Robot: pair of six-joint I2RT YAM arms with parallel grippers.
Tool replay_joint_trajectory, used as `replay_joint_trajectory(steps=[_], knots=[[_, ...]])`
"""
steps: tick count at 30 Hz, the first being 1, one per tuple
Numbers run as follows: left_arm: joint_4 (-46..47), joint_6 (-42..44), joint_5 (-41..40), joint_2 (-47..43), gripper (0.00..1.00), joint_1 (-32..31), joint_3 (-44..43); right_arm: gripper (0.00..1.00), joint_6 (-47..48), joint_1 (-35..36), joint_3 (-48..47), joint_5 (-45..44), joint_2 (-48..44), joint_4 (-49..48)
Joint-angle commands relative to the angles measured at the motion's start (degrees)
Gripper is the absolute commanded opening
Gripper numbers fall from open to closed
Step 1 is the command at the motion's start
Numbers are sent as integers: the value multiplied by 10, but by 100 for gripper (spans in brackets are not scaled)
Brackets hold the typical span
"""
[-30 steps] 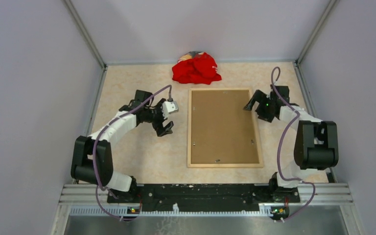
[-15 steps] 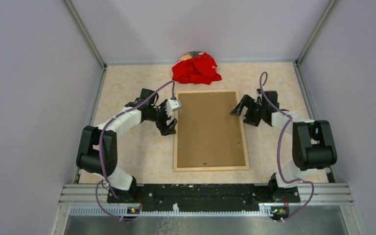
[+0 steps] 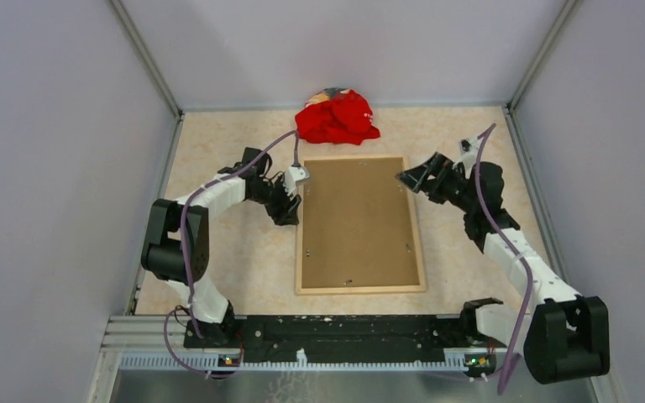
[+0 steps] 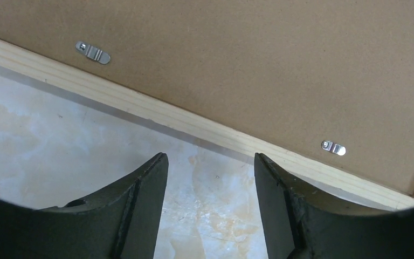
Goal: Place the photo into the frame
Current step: Move the photo frame to the center of the board, then install the photo frame at the center of the board.
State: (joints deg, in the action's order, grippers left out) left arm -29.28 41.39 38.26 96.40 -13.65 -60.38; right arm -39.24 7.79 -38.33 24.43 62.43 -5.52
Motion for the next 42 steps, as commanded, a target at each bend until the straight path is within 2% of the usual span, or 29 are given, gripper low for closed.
replay_joint_trajectory(steps=[1,2,4,6,11,13,17,22,28,42], knots=[[-18,3,39,17,66,4,-25,99,-82,50,36,99,42,-128],[-20,5,41,20,65,4,-26,99,-50,91,9,57,53,-70],[-23,10,41,25,65,4,-26,98,-24,177,-7,-29,66,-43],[-27,16,42,31,64,4,-25,86,-31,250,-13,-78,94,-57],[-23,21,46,38,62,4,-19,45,-67,365,-21,-131,182,-132],[-20,23,45,42,59,4,-18,36,-73,404,-35,-137,225,-155],[-19,23,45,52,54,4,-20,35,-86,450,-57,-136,309,-205],[-17,27,42,57,47,4,-15,36,-97,466,-66,-132,367,-238],[-15,30,35,61,42,4,-12,37,-86,481,-69,-153,392,-236],[-19,30,30,61,41,3,-16,37,-94,490,-76,-166,419,-243]])
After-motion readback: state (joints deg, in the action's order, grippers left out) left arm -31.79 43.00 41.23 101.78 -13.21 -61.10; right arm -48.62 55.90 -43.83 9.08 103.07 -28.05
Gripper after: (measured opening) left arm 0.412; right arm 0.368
